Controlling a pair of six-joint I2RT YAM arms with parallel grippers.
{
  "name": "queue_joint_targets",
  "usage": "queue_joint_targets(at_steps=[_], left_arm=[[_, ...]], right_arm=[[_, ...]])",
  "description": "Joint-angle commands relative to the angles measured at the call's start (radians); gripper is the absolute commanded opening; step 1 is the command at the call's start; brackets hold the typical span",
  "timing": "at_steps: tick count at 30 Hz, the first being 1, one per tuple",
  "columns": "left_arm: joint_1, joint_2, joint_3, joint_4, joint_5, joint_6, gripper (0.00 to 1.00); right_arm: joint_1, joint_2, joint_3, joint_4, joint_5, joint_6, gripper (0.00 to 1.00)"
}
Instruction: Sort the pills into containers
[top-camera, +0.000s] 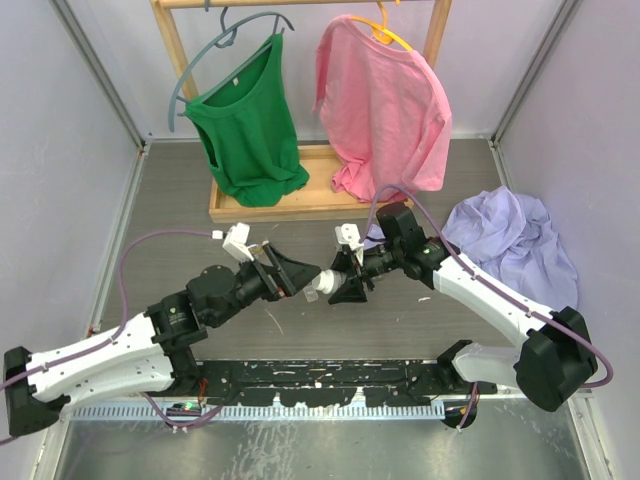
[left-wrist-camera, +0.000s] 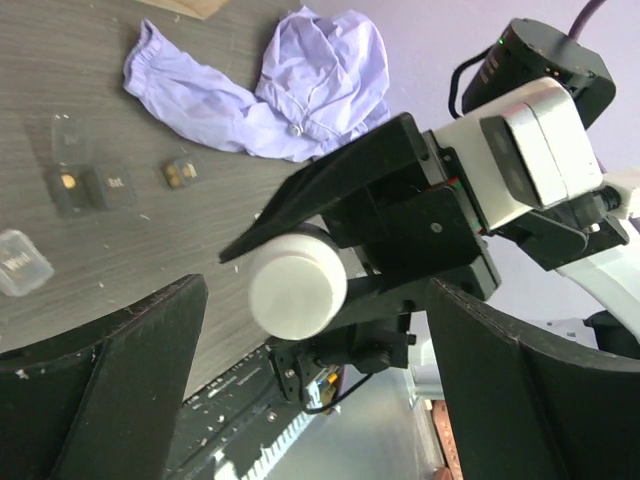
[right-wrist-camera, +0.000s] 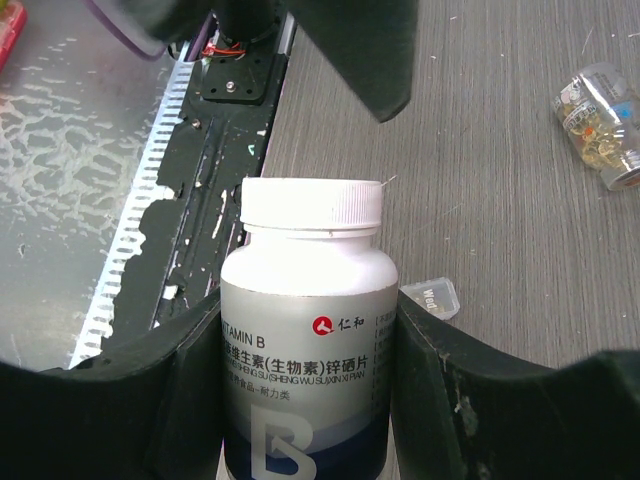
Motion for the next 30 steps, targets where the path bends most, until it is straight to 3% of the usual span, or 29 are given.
queue_joint_targets(at_steps=[1,12,30], left_arm=[[-0.059,0.068,0.102,-0.102,-0.151,-0.091,0.90],[-0.065,0.120,0.116,-0.118,-0.146,-0.108,0.74],[-0.073,0.165,0.127,-0.071,-0.050,-0.154,0.60]], right_arm=[[-0.003,-0.013,0.040,0.036,-0.013,-0.011,0.01],[-0.002,-0.012,0.040,0.036,-0.012,-0.011,0.01],[-0.002,-0.013,0.040,0.036,-0.010,-0.011,0.01]])
